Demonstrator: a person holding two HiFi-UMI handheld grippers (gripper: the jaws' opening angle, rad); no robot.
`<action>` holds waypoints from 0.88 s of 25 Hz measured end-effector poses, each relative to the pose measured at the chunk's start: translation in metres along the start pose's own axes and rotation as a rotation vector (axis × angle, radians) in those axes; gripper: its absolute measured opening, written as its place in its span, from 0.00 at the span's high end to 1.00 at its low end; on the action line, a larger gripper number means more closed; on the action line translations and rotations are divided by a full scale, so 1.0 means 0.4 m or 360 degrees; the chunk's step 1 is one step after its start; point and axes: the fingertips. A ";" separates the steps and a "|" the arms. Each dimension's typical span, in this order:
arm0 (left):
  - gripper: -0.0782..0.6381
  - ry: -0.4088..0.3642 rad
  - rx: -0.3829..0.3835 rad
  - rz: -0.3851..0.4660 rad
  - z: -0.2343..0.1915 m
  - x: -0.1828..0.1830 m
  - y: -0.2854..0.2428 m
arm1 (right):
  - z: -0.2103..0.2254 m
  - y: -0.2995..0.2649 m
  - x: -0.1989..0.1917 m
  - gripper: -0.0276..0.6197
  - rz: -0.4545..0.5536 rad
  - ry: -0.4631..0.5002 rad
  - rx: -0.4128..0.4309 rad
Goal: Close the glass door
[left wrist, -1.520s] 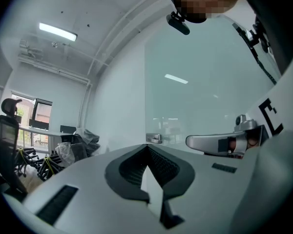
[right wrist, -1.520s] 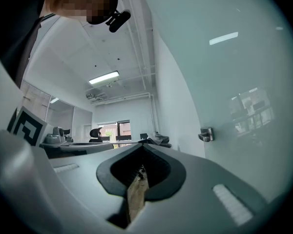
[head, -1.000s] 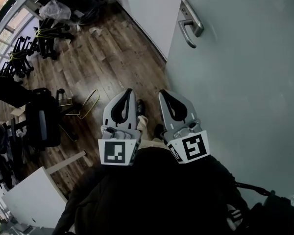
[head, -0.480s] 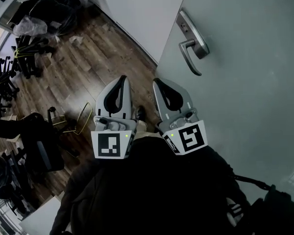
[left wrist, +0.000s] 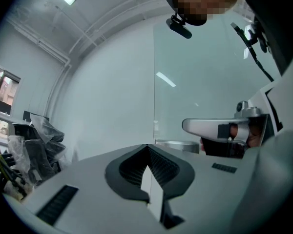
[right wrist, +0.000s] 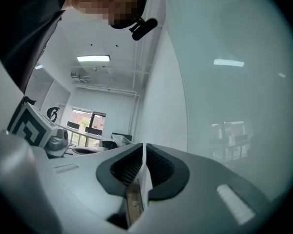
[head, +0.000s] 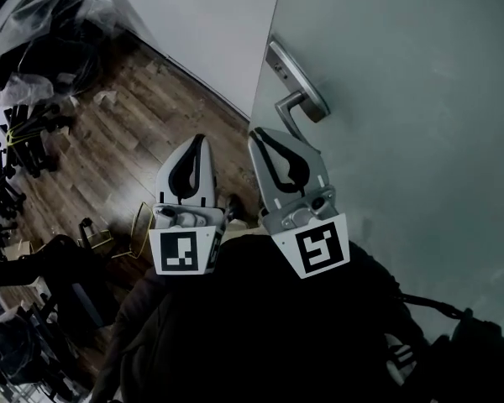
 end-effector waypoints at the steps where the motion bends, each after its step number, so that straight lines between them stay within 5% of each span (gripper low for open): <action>1: 0.90 -0.0001 -0.0008 0.0006 0.003 0.008 -0.020 | 0.023 -0.007 0.017 0.94 0.0010 0.0032 -0.0013; 5: 0.90 0.0022 -0.0043 0.0049 0.048 0.009 -0.081 | 0.118 0.022 0.017 0.91 0.0025 0.0135 -0.0115; 9: 0.90 0.0027 -0.0106 0.0026 0.074 -0.015 -0.117 | 0.165 0.026 -0.084 0.84 -0.0088 0.0236 -0.0167; 13: 0.90 0.0060 -0.0105 0.0024 0.083 -0.013 -0.154 | 0.176 0.020 -0.212 0.79 -0.0343 0.0110 -0.0132; 22: 0.90 0.0069 -0.0093 -0.0019 0.077 -0.021 -0.137 | 0.201 0.013 -0.243 0.79 -0.0457 0.0159 -0.0241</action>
Point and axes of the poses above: the fingertips, and each gripper's own axes: y backward along the fingers, z to its right, x out of its top, and after that the axes turned 15 degrees about -x, right-handed
